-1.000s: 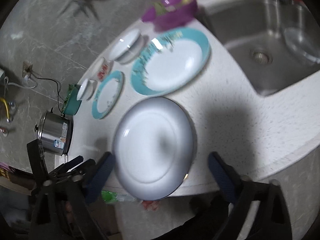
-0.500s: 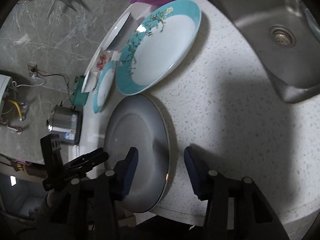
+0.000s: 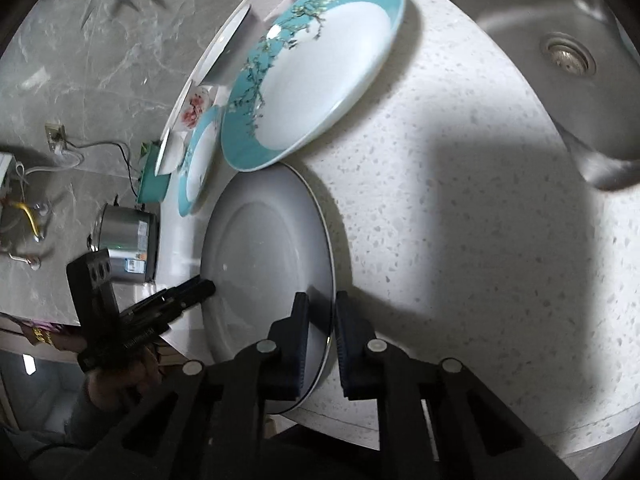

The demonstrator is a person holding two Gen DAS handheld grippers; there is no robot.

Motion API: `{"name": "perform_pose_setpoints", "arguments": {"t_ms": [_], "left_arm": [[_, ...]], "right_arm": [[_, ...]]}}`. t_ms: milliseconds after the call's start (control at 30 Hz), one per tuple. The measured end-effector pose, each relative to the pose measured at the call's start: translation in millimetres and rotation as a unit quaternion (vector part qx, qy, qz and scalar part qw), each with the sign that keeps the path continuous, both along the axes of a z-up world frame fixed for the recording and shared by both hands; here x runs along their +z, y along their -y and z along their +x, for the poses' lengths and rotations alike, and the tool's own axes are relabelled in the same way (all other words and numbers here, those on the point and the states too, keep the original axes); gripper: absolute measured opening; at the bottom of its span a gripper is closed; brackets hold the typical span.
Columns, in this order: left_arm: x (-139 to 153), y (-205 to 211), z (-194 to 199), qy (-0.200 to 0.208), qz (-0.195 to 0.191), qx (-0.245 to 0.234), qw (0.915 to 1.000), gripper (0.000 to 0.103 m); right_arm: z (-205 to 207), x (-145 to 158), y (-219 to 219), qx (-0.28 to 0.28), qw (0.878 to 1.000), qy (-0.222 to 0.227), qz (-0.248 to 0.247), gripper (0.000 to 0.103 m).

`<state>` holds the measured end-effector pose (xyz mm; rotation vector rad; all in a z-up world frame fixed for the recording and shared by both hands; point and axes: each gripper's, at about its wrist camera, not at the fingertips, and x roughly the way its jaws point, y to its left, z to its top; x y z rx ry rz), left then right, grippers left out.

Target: Organize plates and bowls

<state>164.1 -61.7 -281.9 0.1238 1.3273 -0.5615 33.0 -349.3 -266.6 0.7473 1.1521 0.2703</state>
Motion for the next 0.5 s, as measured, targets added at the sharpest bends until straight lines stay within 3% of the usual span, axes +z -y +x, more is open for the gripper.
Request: {"name": "perform_pose_setpoints", "arguments": {"t_ms": [100,500], "left_arm": [[0,3,2,0.005,0.013,-0.004,0.9999,0.029],[5,-12,-8,-0.006,0.015,0.012,0.9998,0.028]], "right_arm": [[2,4,-9,0.007,1.0,0.001,-0.026,0.016],[-3,4,-18,0.003,0.999,-0.002,-0.047,0.017]]}}
